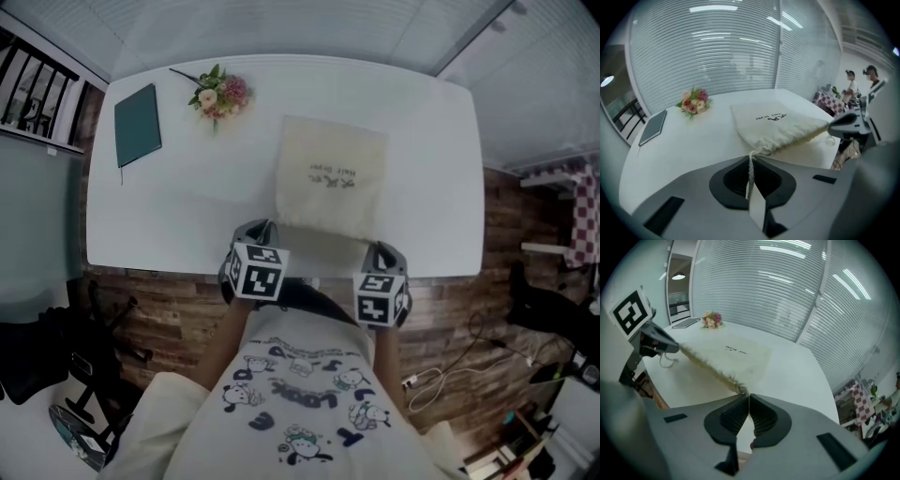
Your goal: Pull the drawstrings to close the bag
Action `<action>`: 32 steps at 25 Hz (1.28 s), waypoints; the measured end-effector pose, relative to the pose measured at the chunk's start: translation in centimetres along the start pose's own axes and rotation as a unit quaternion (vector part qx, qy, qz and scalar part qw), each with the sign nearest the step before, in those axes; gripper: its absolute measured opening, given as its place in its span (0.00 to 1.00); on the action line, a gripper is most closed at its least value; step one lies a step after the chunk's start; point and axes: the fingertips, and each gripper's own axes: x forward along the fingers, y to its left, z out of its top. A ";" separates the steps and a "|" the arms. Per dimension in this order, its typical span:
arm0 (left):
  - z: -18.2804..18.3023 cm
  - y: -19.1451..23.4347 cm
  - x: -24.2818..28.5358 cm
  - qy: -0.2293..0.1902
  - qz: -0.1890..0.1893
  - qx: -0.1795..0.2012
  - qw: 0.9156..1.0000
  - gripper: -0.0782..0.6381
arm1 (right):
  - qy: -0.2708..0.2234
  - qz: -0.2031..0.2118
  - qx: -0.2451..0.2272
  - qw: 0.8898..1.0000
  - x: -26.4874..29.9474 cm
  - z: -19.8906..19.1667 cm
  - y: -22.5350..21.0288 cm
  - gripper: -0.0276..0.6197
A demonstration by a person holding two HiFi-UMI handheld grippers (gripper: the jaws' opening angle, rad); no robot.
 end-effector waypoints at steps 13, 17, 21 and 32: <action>0.9 2.7 0.0 -0.041 0.008 -0.124 0.991 0.17 | -0.047 -0.029 0.073 0.996 -0.6 1.5 -1.8 0.07; 1.7 3.1 -0.4 -0.054 0.010 -0.138 0.989 0.17 | -0.073 -0.042 0.142 0.986 -0.7 1.9 -3.3 0.07; 1.2 3.9 -0.4 -0.054 0.006 -0.180 0.982 0.17 | -0.080 -0.050 0.204 0.974 -0.6 1.2 -4.2 0.07; -0.4 7.1 -0.3 -0.050 0.012 -0.270 0.961 0.17 | -0.084 -0.058 0.300 0.948 -0.2 -1.3 -7.0 0.07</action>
